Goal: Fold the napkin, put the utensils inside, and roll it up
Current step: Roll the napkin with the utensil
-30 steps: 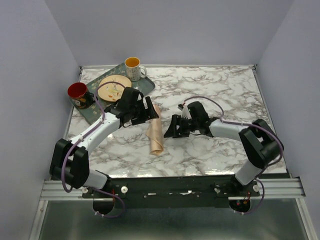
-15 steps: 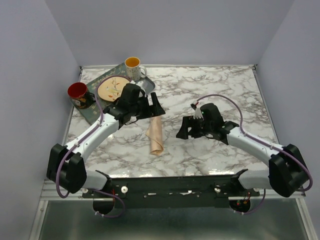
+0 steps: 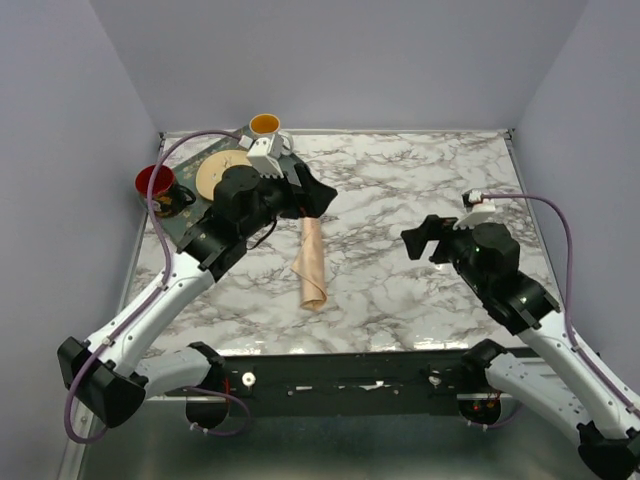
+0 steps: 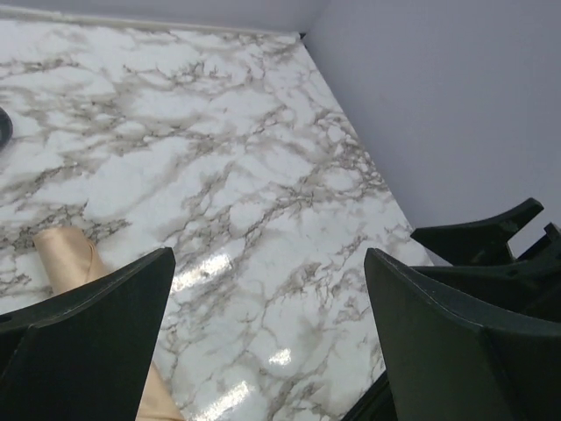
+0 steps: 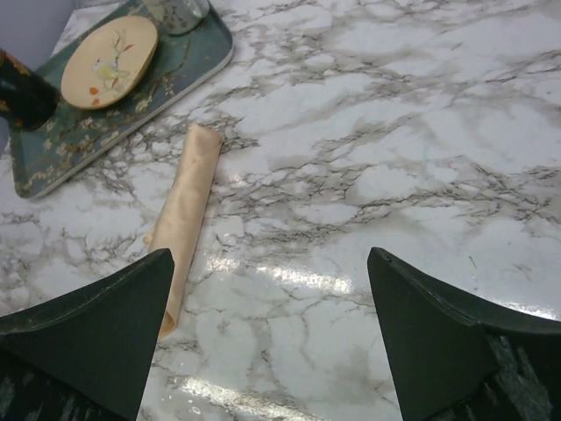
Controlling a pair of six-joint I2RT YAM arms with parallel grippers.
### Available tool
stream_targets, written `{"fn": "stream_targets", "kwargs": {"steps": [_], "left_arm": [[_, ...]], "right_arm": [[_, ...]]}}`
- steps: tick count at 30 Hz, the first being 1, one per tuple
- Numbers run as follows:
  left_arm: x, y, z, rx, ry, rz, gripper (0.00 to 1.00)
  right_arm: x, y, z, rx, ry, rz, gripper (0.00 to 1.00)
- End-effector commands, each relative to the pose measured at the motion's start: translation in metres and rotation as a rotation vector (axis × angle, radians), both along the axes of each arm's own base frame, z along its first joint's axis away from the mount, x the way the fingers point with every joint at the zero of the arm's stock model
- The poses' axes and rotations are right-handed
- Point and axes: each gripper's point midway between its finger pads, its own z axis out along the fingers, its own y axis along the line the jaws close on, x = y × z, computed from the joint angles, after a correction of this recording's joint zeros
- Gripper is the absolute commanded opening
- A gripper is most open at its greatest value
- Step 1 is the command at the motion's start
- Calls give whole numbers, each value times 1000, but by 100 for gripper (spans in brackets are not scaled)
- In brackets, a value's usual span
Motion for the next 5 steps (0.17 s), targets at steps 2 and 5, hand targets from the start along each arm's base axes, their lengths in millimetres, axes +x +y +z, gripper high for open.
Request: {"fn": "stream_targets", "kwargs": {"steps": [2,5], "left_arm": [[16,7,41,-32,-122,72,99],[15,8,41,-29,-119,75,99]], "right_arm": [[-8,-21,19,-41,-68,-47,100],[-7,-21,25,-36,-85,-46,100]]}}
